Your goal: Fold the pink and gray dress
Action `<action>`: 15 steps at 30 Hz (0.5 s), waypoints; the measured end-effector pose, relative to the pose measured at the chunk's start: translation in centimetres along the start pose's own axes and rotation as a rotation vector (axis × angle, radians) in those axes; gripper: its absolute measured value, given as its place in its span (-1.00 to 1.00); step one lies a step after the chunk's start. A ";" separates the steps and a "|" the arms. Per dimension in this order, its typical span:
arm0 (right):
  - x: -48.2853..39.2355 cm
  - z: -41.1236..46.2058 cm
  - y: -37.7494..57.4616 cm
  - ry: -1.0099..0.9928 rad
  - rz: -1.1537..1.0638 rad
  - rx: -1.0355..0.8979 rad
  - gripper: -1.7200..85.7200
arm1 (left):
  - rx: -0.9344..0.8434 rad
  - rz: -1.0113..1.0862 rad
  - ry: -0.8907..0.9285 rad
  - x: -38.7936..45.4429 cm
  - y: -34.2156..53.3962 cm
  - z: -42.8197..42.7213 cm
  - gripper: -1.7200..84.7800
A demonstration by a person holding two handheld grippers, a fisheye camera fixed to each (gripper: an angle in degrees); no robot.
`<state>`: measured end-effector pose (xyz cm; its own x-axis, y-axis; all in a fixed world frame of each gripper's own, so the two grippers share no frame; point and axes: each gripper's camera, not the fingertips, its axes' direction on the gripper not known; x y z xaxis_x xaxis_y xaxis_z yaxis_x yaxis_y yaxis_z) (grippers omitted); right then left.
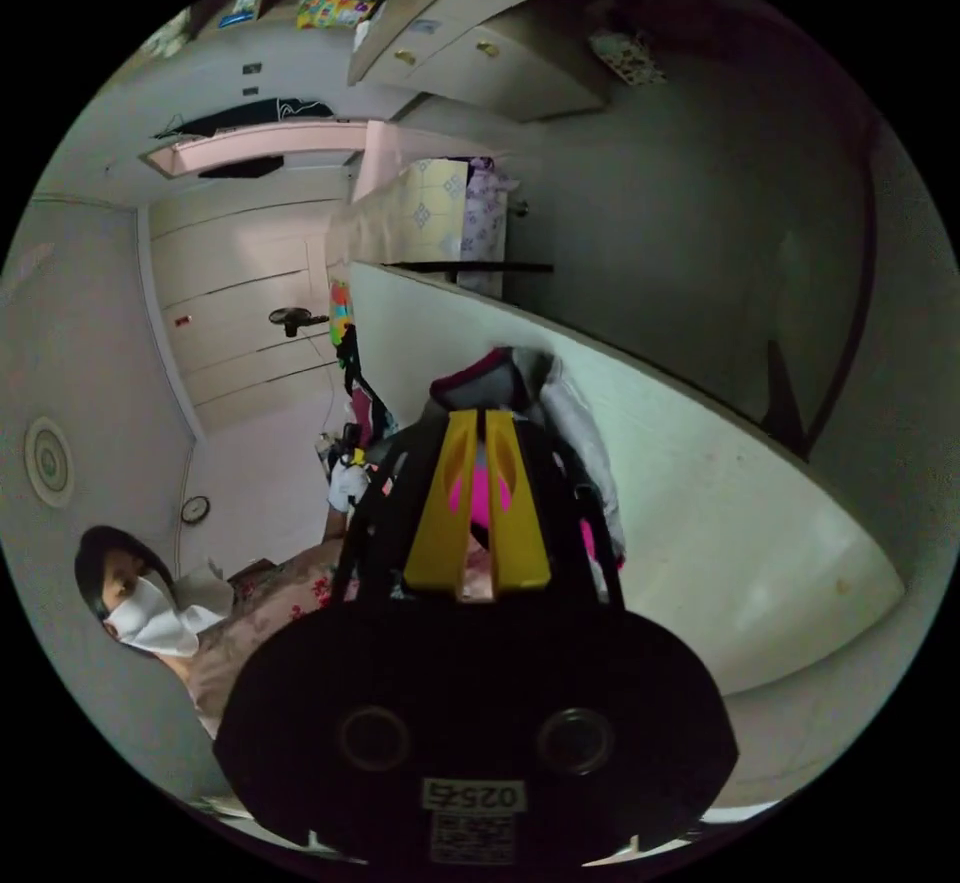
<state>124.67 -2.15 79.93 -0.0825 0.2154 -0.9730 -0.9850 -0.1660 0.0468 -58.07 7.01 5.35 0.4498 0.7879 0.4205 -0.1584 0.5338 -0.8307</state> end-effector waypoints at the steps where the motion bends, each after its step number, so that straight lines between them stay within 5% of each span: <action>1: 0.2 0.8 -1.2 0.006 -0.006 0.002 -0.97 | 0.056 -0.016 0.003 -0.3 -0.8 -0.2 -0.99; 10: 5.2 6.3 -1.7 -0.082 0.020 0.291 -0.84 | 0.524 0.057 0.065 -4.2 -3.4 0.1 -0.81; 15: 4.6 6.1 6.4 -0.014 -0.095 0.328 -0.61 | 0.434 0.152 -0.240 -1.5 2.3 2.1 -0.70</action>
<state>117.02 3.62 77.10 0.0121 0.2281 -0.9736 -0.9845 0.1732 0.0284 -60.91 7.68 3.61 0.1873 0.8877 0.4206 -0.5795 0.4456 -0.6824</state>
